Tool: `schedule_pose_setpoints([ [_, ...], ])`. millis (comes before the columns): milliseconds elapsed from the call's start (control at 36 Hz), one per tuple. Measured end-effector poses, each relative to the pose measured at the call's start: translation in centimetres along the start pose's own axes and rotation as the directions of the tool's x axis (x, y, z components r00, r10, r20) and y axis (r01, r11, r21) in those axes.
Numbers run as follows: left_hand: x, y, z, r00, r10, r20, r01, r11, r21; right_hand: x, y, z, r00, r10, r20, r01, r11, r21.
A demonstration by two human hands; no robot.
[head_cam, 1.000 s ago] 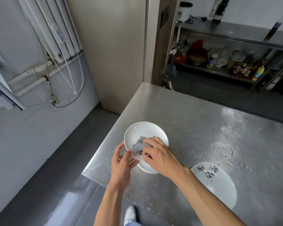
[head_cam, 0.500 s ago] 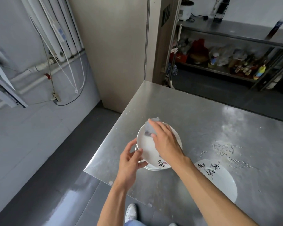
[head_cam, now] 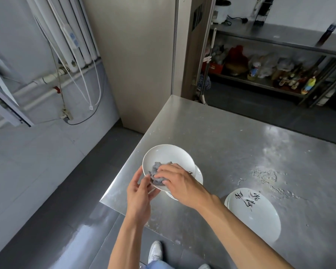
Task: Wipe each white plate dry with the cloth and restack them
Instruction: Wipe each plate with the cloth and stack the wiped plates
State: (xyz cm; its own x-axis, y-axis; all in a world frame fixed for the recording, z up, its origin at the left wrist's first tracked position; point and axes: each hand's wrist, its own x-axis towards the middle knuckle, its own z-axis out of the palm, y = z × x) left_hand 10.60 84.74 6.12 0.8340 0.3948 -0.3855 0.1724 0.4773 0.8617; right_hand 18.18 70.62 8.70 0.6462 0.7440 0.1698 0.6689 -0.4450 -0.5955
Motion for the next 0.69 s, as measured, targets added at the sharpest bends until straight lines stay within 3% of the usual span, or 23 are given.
schedule_pose_setpoints([
  [250,-0.5,0.2,-0.5,0.999,0.023,-0.022,-0.023,1.0,-0.001,-2.1,0.7,-1.3,0.996,0.064,0.058,-0.062,0.998,-0.027],
  [500,-1.2,0.2,-0.1,0.998,0.055,0.035,-0.057,0.996,0.067,-1.8,2.3,-2.4,0.953,0.246,-0.179,-0.276,0.946,-0.172],
  [583,-1.5,0.3,0.8,0.994,0.063,0.092,-0.072,0.993,0.097,-0.3,2.2,-2.4,0.924,0.313,-0.22,-0.347,0.928,-0.135],
  [694,-2.0,0.4,1.5,0.985,0.066,0.157,-0.086,0.988,0.125,1.1,0.4,-2.3,0.942,0.227,-0.248,-0.249,0.966,-0.061],
])
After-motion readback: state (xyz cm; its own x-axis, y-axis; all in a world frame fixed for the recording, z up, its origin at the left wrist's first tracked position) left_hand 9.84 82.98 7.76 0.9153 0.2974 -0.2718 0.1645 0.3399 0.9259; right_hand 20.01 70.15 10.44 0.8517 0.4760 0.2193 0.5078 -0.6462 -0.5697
